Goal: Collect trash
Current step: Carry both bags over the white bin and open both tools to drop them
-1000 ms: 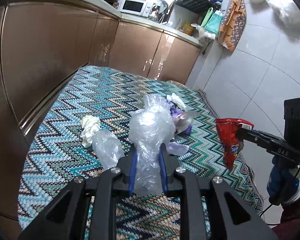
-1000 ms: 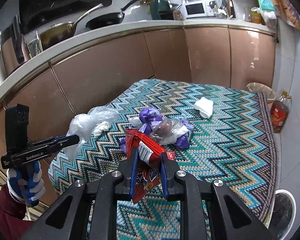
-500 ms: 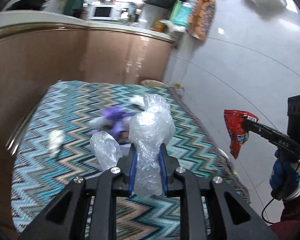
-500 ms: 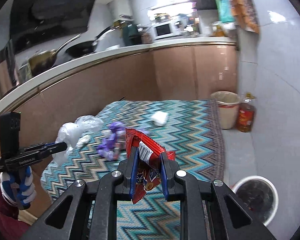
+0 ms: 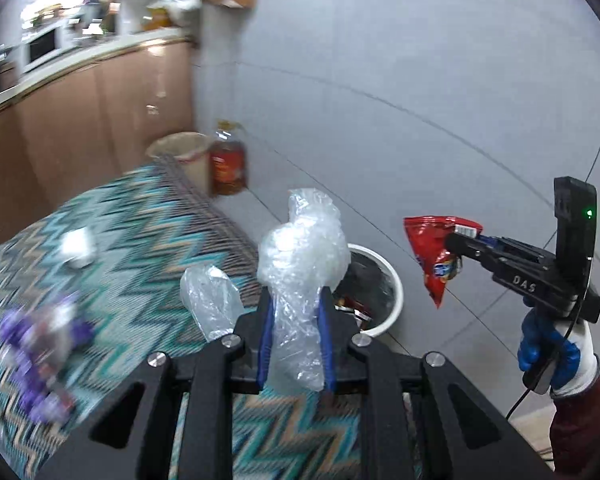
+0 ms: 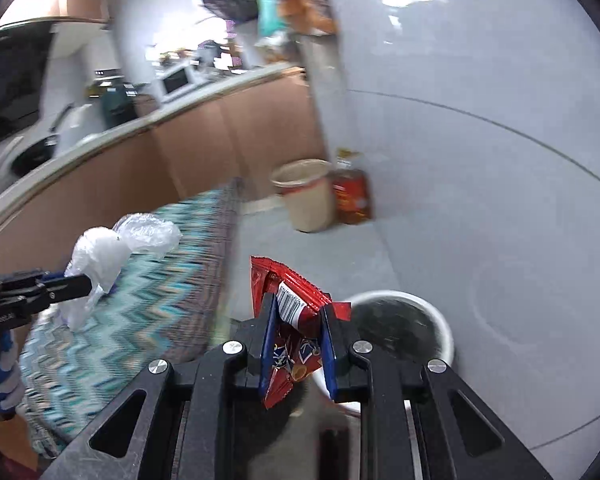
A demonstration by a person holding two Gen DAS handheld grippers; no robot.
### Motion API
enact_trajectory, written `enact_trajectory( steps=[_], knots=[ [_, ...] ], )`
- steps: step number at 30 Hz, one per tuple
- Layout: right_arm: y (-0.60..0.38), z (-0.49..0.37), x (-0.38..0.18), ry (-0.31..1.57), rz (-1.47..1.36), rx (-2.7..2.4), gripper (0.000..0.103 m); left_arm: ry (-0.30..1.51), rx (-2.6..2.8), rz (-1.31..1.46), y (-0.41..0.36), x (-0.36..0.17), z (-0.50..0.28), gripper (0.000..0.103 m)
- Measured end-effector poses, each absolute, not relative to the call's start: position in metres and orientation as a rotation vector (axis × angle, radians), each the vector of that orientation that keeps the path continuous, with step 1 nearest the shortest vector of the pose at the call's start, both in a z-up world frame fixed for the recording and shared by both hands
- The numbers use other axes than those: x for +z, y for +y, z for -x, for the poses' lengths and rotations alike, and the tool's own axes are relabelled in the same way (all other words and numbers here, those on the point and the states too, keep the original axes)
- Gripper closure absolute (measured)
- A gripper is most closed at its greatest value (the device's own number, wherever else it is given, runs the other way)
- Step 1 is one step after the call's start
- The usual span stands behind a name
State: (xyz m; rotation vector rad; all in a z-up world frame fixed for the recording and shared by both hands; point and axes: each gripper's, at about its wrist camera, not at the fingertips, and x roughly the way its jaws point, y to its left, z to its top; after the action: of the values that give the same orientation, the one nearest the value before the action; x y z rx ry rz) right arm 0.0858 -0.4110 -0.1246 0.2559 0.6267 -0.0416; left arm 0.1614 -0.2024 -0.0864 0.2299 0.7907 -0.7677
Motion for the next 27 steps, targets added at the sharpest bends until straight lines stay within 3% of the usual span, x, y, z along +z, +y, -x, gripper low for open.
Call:
enact_trajectory(
  steps=[11,21,27],
  knots=[
    [-0.471,-0.133,-0.174,0.74,-0.245,-0.154,0.082,0.995,-0.831,-0.301,-0.36,-0.159,-0.22,0.081],
    [-0.5,-0.164,-0.235,0.86,-0.263,-0.183,0.079,1.143,-0.8,-0.259,-0.408,-0.219,-0.265,0.079],
    [-0.505,-0.173,-0.254,0.908,-0.26,-0.201,0.055,1.189,-0.807,-0.195,-0.405,-0.233,-0.28,0.062]
  ],
)
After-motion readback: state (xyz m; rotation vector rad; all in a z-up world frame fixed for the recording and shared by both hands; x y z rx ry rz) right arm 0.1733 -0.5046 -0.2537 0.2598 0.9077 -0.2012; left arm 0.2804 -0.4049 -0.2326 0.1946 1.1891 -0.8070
